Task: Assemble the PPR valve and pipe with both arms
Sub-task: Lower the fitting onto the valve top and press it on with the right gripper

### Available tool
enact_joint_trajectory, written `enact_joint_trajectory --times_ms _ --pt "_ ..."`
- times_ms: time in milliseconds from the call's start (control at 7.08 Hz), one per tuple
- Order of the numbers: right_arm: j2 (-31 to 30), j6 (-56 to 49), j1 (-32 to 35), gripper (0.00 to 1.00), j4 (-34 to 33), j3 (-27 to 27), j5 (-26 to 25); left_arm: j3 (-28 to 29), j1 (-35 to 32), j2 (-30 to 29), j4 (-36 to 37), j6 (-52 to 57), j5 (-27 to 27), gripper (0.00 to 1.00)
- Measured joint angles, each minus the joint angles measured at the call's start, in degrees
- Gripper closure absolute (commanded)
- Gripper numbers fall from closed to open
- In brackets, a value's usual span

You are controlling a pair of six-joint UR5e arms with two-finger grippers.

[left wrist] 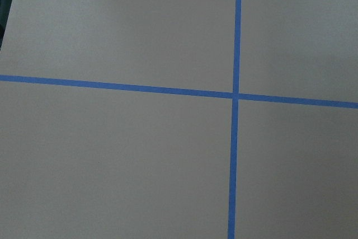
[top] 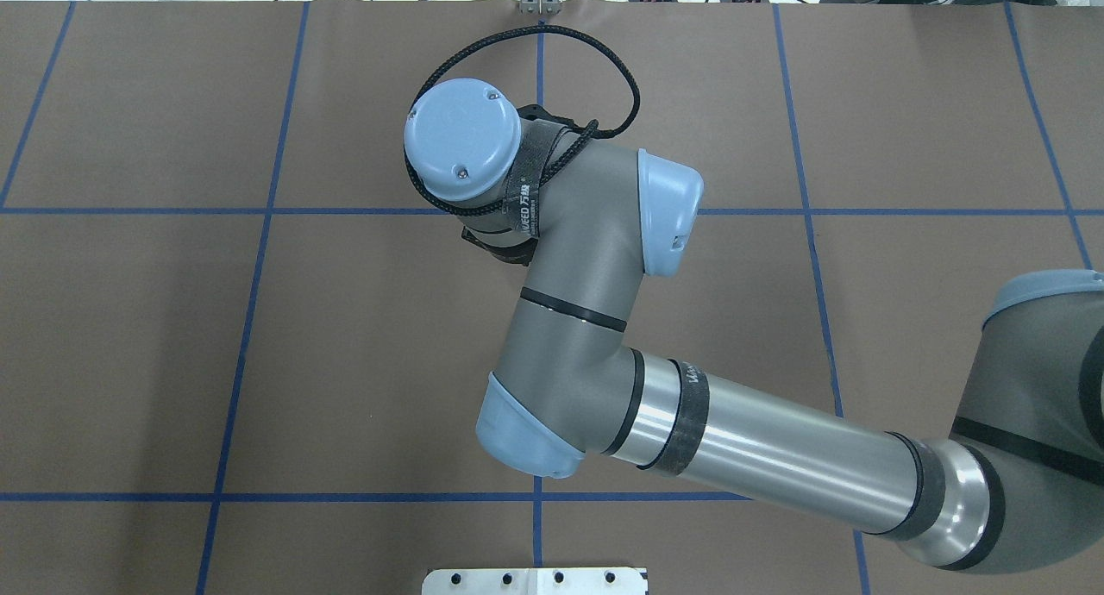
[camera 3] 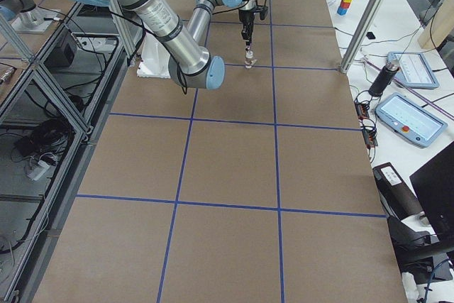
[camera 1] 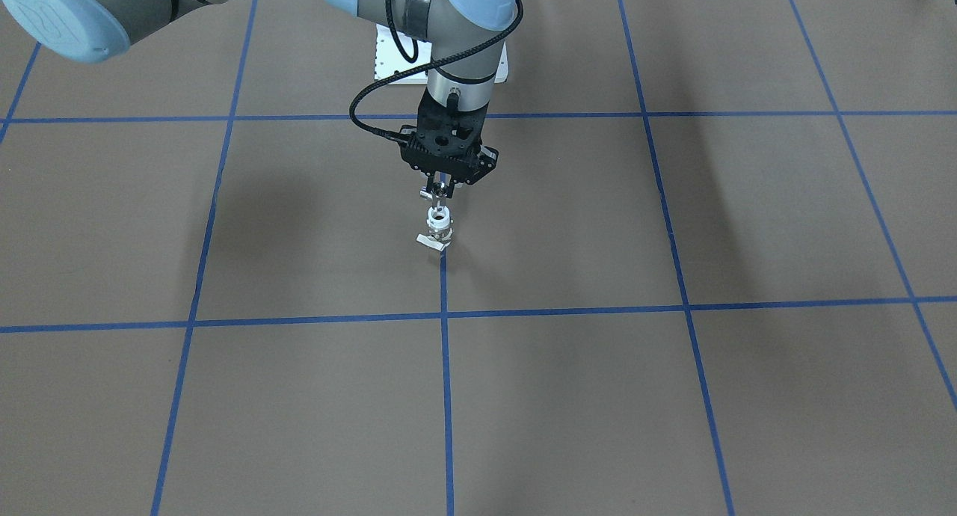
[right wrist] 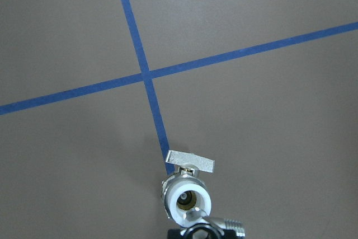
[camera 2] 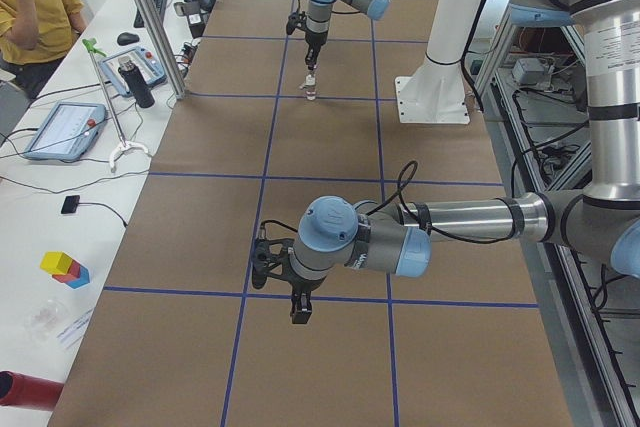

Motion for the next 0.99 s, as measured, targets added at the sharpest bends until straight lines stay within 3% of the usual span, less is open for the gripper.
enact_joint_trajectory --times_ms 988 --pt "-0.1 0.1 -0.1 1.0 0.8 -0.7 -0.6 0.0 0.0 -0.1 0.0 0.0 0.0 0.0"
